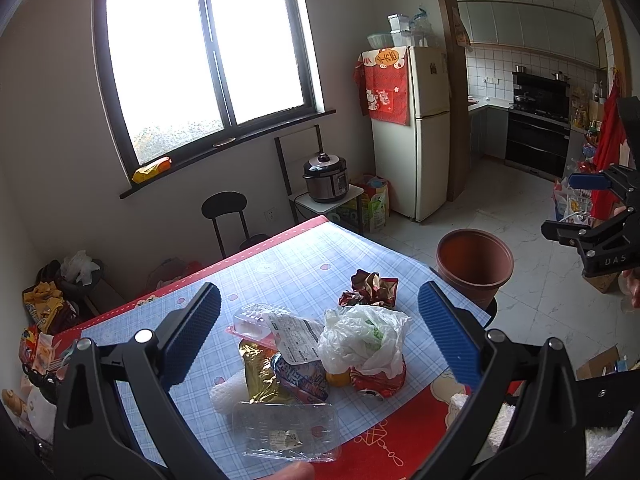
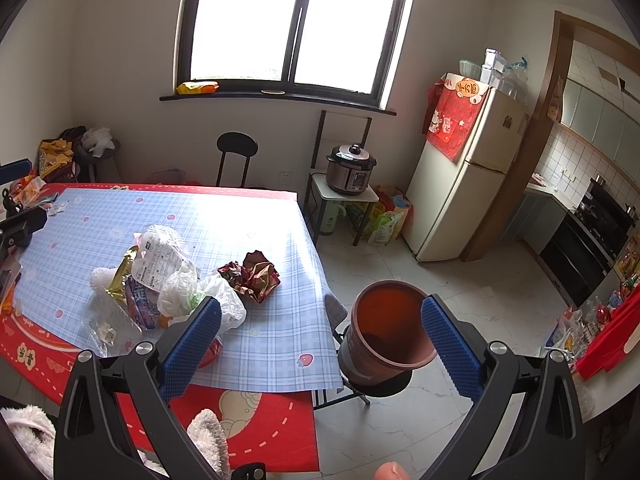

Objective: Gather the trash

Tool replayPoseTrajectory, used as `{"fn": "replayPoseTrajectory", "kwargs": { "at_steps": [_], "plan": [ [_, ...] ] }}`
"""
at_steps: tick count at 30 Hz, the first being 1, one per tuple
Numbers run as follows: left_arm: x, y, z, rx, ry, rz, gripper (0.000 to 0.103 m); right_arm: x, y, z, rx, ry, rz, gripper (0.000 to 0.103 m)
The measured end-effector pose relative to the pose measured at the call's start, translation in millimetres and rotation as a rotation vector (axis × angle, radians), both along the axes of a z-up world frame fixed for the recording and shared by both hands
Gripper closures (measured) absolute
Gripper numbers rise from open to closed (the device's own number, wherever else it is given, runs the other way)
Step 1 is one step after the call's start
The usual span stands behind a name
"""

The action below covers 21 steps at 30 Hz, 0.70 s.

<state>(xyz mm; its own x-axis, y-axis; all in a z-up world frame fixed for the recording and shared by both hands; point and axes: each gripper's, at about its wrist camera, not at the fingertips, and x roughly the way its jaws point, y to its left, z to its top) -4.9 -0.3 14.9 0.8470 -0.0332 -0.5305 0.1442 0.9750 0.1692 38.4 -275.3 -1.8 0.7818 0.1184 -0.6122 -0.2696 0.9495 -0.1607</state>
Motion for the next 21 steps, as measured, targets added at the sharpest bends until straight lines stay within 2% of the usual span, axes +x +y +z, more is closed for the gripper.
{"fn": "replayPoseTrajectory", "kwargs": {
  "at_steps": [5, 10, 17, 21],
  "plan": [
    [4.8, 15.6, -5.0, -0.085, 0.036, 0.001, 0.005, 6.0, 0.7, -2.4, 0.015, 0.011, -0.001, 0.004],
    [3.1, 45.2, -17.5, -0.183, 0.039, 0.029, 0.005, 14.2, 1.8, -14.0, 0.117, 0.053, 0.027, 0.004],
    [-8.8, 113.1, -55.9, -0.293, 0.059, 0.226, 0.005, 29.7, 23.7, -50.8, 0.299, 0.146, 0.089, 0.004],
    [-16.5, 156.6, -89.9, -0.348, 0.113, 0.336, 0.005, 35.4, 47.7, -70.4, 0.342, 0.166, 0.122, 0.004]
  ]
}}
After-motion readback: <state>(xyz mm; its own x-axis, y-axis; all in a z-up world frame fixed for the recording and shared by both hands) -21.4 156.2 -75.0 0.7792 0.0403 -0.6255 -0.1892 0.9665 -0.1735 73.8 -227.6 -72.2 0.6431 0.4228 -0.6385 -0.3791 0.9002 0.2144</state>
